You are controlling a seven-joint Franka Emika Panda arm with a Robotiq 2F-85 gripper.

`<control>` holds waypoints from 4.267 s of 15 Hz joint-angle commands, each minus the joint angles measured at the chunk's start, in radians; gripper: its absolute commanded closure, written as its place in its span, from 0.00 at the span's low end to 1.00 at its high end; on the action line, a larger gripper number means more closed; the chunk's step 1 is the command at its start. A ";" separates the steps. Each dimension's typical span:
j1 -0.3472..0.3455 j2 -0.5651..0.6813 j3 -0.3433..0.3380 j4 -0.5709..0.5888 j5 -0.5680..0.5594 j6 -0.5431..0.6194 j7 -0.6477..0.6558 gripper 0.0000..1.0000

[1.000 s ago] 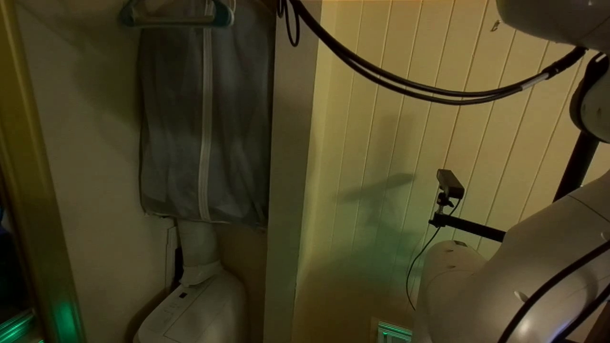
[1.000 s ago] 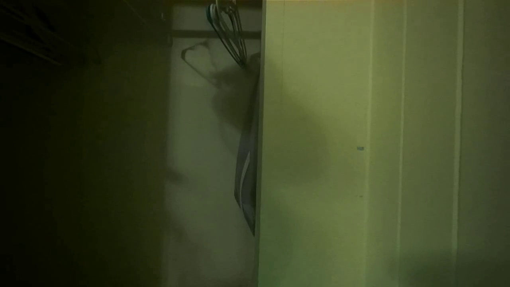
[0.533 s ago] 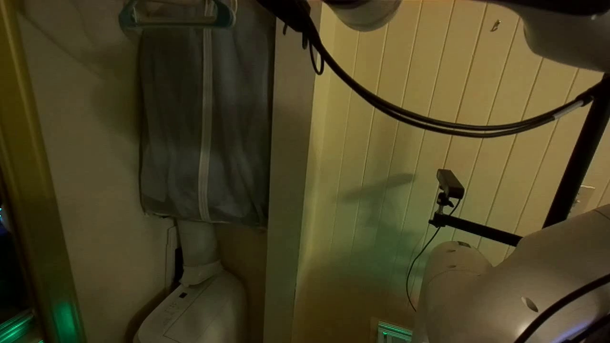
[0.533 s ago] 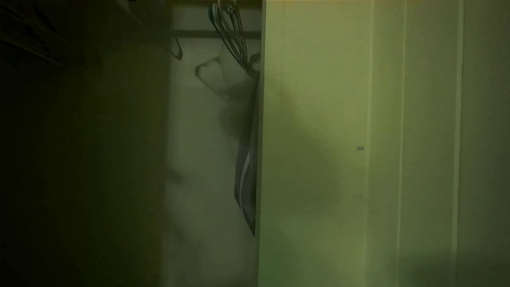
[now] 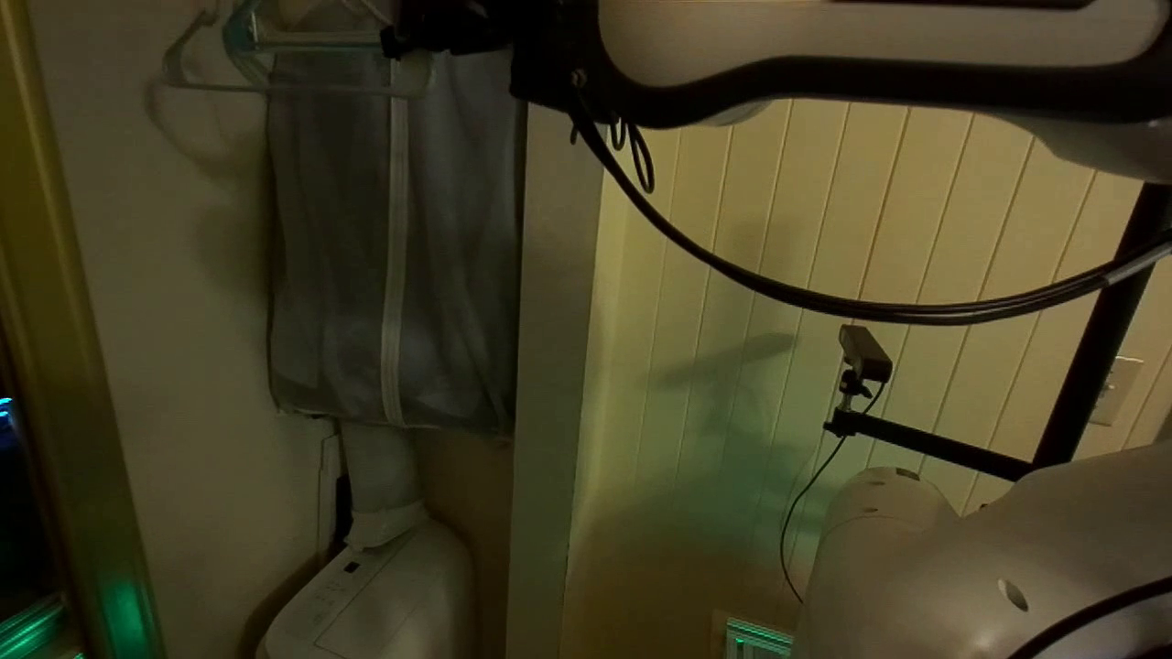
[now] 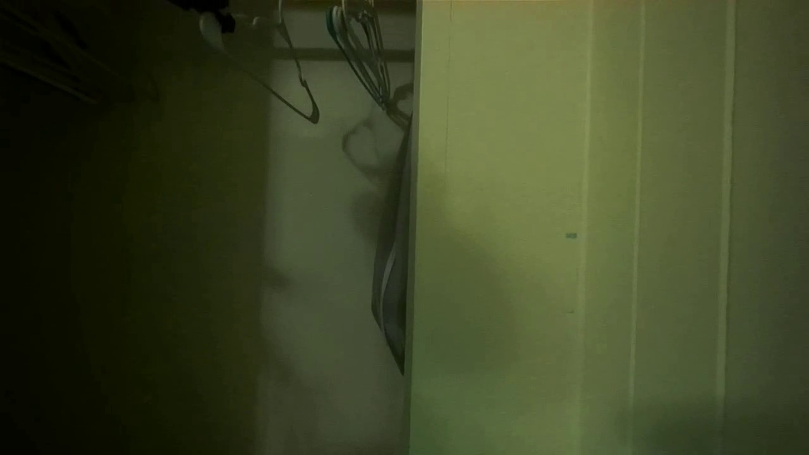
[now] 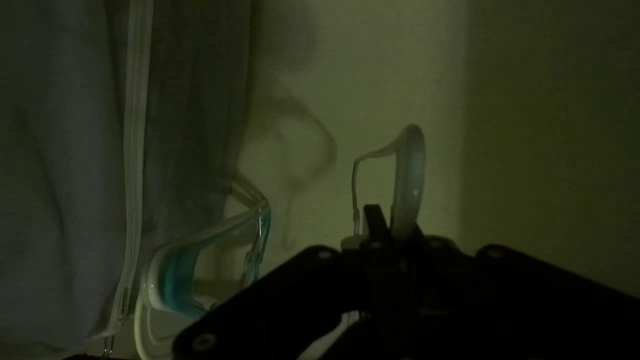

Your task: Shift the coat hanger to the right

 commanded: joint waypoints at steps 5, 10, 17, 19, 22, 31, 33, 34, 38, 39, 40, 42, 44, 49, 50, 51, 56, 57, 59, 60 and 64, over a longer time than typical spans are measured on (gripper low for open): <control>-0.044 -0.001 0.031 -0.017 -0.028 0.060 0.061 0.98; -0.071 0.028 0.036 0.041 -0.041 0.125 0.041 0.98; -0.140 0.153 0.069 0.222 -0.081 0.100 0.039 0.98; -0.158 0.195 0.078 0.277 -0.102 0.088 0.038 0.98; -0.193 0.258 0.092 0.358 -0.141 0.044 0.050 0.98; -0.157 0.401 0.066 0.504 -0.221 -0.076 0.078 0.98; -0.139 0.412 0.054 0.510 -0.223 -0.103 0.081 0.98; -0.123 0.410 0.045 0.506 -0.222 -0.126 0.072 0.98; -0.083 0.376 0.022 0.481 -0.219 -0.126 0.088 0.54; -0.076 0.369 0.018 0.472 -0.225 -0.048 0.091 0.46; -0.055 0.360 0.011 0.467 -0.226 0.021 0.064 0.39; -0.042 0.341 0.018 0.459 -0.228 0.127 0.045 0.25; -0.051 0.319 0.035 0.439 -0.244 0.236 0.022 0.11; 0.235 0.200 -0.055 0.315 -0.193 0.100 -0.215 0.00; 0.266 0.158 -0.066 0.274 -0.183 0.030 -0.224 0.00; 0.303 0.127 -0.083 0.244 -0.174 -0.037 -0.245 0.00; 0.294 0.005 -0.128 0.082 -0.208 -0.314 -0.315 0.00; 0.346 0.004 -0.171 0.047 -0.161 -0.341 -0.341 0.00; 0.366 0.002 -0.217 -0.014 -0.130 -0.391 -0.368 0.00; 0.374 0.005 -0.242 -0.043 -0.116 -0.416 -0.383 0.00; 0.343 0.039 -0.258 -0.058 -0.116 -0.486 -0.385 0.00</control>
